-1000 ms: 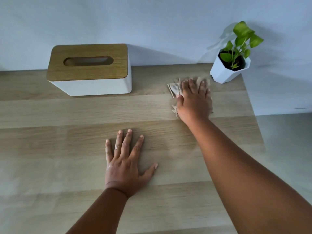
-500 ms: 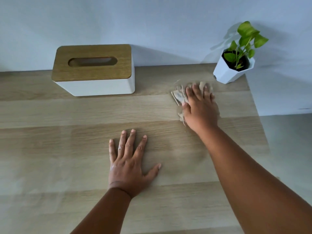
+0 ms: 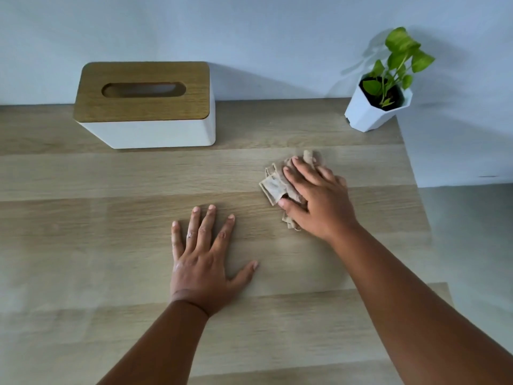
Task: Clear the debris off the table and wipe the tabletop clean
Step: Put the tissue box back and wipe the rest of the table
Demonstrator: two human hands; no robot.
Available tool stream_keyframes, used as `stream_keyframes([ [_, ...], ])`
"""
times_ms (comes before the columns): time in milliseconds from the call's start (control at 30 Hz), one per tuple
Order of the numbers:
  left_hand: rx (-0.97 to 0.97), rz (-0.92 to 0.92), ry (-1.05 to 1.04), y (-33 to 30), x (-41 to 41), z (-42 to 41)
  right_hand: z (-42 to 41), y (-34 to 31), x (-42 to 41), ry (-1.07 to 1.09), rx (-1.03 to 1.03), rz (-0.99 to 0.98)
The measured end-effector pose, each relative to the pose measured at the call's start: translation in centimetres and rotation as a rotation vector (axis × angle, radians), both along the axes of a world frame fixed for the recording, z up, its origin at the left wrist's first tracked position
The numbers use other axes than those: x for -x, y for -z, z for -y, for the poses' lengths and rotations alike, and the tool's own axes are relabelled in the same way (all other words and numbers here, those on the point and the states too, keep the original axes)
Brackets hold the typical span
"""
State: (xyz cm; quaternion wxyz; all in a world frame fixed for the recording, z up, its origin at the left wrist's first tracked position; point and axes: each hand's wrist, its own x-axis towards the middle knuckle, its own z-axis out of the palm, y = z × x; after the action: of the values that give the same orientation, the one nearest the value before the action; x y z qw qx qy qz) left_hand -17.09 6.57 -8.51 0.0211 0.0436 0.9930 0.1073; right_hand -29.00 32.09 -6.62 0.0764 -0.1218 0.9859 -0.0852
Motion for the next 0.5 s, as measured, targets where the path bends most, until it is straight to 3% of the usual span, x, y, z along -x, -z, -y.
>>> stream_keyframes([
  [267,0.009,-0.004,-0.007,0.0,0.1,-0.1,5.5,0.7,5.9,0.309,-0.053,0.005],
  [500,0.010,0.016,-0.002,-0.4,0.1,-0.2,5.8,0.8,3.5,0.083,-0.034,-0.036],
])
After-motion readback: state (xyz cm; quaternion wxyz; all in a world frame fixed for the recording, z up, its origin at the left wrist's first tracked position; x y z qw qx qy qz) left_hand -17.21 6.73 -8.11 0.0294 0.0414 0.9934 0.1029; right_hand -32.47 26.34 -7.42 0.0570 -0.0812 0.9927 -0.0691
